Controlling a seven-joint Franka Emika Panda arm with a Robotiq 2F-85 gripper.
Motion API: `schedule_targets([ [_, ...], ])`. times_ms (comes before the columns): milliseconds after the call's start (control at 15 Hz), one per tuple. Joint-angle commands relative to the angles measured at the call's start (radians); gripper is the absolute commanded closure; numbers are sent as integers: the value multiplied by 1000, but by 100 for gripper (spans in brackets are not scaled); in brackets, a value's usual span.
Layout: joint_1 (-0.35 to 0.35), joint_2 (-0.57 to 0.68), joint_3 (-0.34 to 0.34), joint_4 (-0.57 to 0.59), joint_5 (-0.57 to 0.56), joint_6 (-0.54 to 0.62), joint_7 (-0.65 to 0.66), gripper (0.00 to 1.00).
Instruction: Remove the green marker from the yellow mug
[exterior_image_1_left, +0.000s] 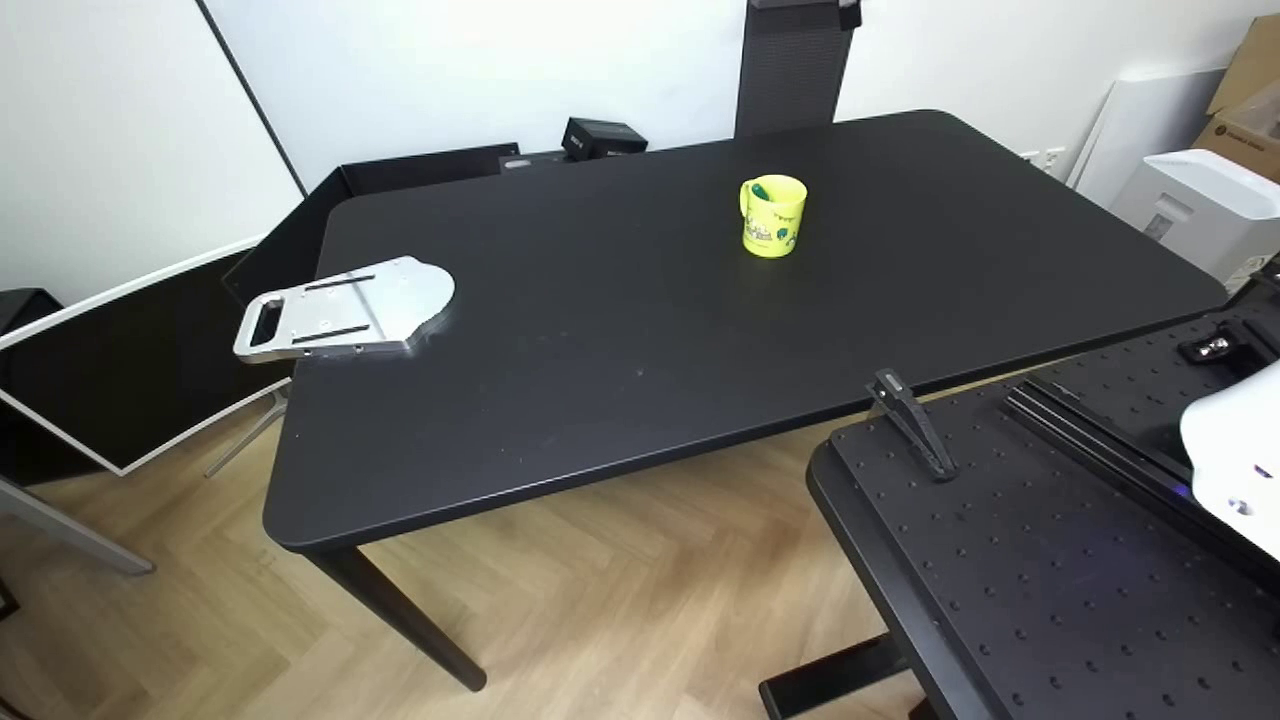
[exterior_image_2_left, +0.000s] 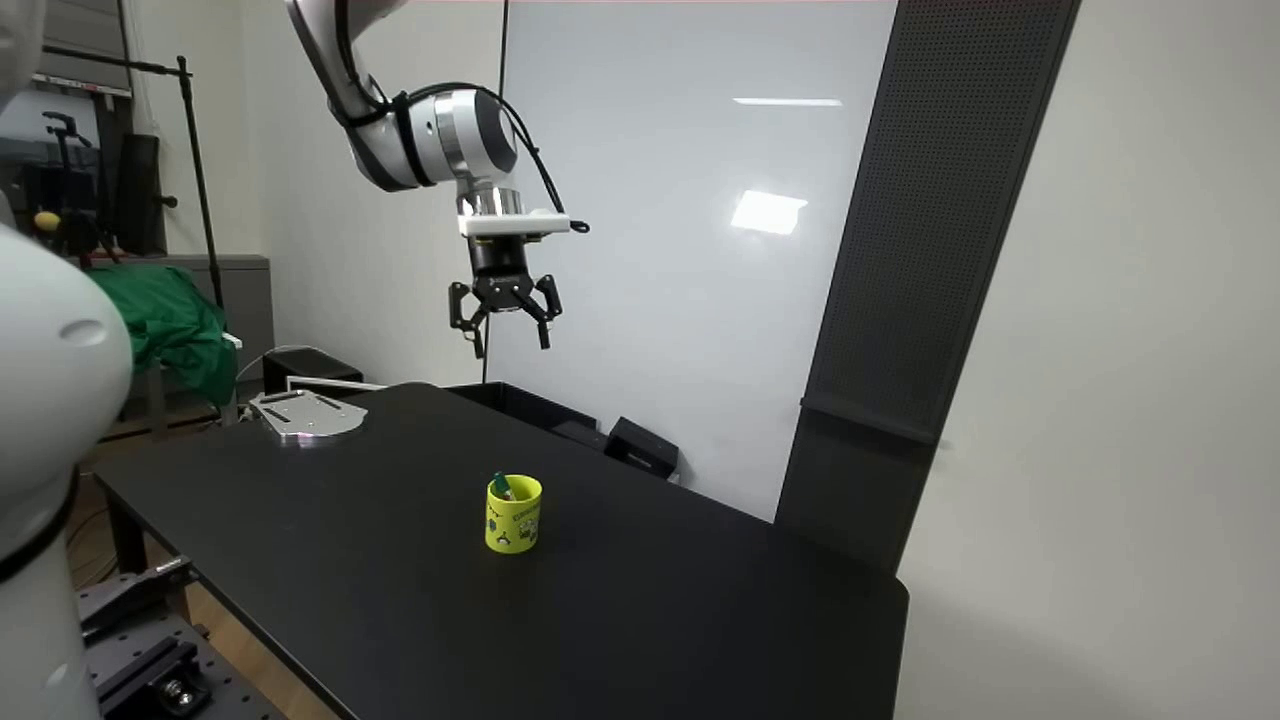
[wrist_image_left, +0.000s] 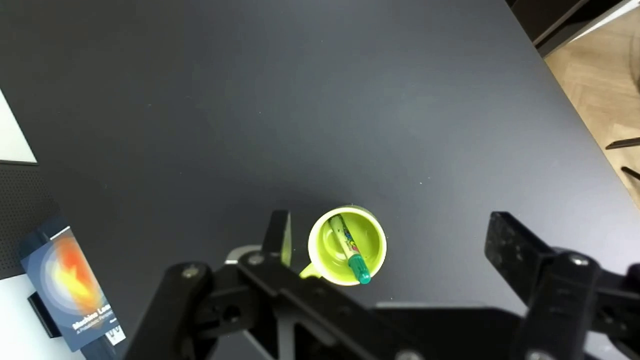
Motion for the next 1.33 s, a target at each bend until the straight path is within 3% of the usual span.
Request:
schedule_targets([
  [0, 16, 88, 6, 99, -43, -26, 14, 0],
  [1267, 72, 403, -6, 274, -124, 148, -5, 0],
])
